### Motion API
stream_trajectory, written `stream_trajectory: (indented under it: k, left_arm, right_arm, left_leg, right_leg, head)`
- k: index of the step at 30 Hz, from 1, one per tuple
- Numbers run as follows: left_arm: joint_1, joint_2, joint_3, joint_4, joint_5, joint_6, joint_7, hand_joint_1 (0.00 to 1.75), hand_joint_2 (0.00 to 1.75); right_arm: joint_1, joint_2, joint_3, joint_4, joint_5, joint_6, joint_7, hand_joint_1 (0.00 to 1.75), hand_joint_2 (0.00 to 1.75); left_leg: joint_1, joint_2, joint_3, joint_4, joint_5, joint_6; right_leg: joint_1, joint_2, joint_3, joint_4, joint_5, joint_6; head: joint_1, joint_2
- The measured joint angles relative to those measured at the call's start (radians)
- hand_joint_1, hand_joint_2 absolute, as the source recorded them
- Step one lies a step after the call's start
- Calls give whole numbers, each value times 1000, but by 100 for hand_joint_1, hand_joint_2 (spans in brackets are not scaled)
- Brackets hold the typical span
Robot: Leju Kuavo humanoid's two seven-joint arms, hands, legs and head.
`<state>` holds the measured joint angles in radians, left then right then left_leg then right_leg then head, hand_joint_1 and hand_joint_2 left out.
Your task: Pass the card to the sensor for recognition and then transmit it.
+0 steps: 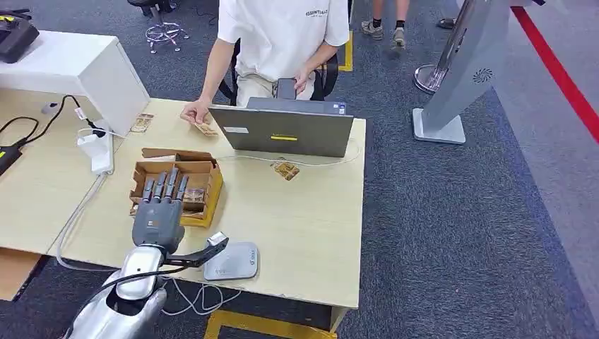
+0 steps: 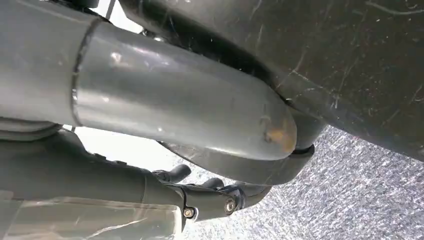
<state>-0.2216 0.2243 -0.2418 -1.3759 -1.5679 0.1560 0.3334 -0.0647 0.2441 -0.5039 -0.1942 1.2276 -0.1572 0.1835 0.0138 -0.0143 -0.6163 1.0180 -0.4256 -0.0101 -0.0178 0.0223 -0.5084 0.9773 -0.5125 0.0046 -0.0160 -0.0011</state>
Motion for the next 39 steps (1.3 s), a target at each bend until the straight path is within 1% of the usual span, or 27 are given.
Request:
stream_trajectory:
  k: [4,6,9,10,15,17,19,22,24,33,39]
  left_arm:
    - [-2,0,13,11,0,8,0,0,175]
    - [-8,0,34,34,0,14,0,0,175]
    - [-8,-3,72,88,0,41,-8,0,175]
    - [-8,-3,75,102,0,41,-8,0,175]
    - [-8,-3,75,105,0,43,-10,0,175]
    - [-8,-3,75,105,0,67,-10,0,175]
    - [-11,-2,74,109,0,110,-10,0,175]
    - [-17,2,62,117,0,186,-10,0,175]
    - [-18,4,51,121,0,216,-11,0,175]
    - [-29,35,-9,128,0,291,-27,0,175]
    - [-29,48,-35,133,0,299,-27,0,175]
  right_arm:
    - [0,0,0,0,4,0,-1,0,0]
    - [0,0,0,0,8,0,-1,0,0]
    - [0,0,1,0,13,0,2,0,0]
    - [0,0,1,0,14,0,2,0,0]
    - [0,0,2,0,16,0,2,0,0]
    - [0,0,3,0,21,0,2,0,0]
    - [0,0,4,0,27,0,-3,0,0]
    - [0,0,5,0,31,0,-8,0,0]
    - [0,0,5,0,33,0,-10,0,0]
    - [0,0,7,0,42,0,-13,0,0]
    - [0,0,8,0,43,0,-16,0,0]
  left_leg:
    - [0,0,0,0,0,0]
    - [0,0,0,0,0,0]
    - [0,0,0,0,0,0]
    - [0,0,0,0,0,0]
    - [0,0,0,0,0,0]
    - [0,0,0,0,0,0]
    - [0,0,0,0,0,0]
    - [0,0,0,0,0,0]
    - [0,0,0,0,0,0]
    - [0,0,0,0,0,0]
    - [0,0,0,0,0,0]
  right_leg:
    - [0,0,0,0,0,0]
    - [0,0,0,0,0,0]
    - [0,0,0,0,0,0]
    - [0,0,0,0,0,0]
    - [0,0,0,0,0,0]
    - [0,0,0,0,0,0]
    - [0,0,0,0,0,0]
    - [0,0,0,0,0,0]
    - [0,0,0,0,0,0]
    - [0,0,0,0,0,0]
    - [0,0,0,0,0,0]
  head:
    - [0,0]
    - [0,0]
    - [0,0]
    - [0,0]
    - [0,0]
    - [0,0]
    - [0,0]
    - [0,0]
    - [0,0]
    - [0,0]
    - [0,0]
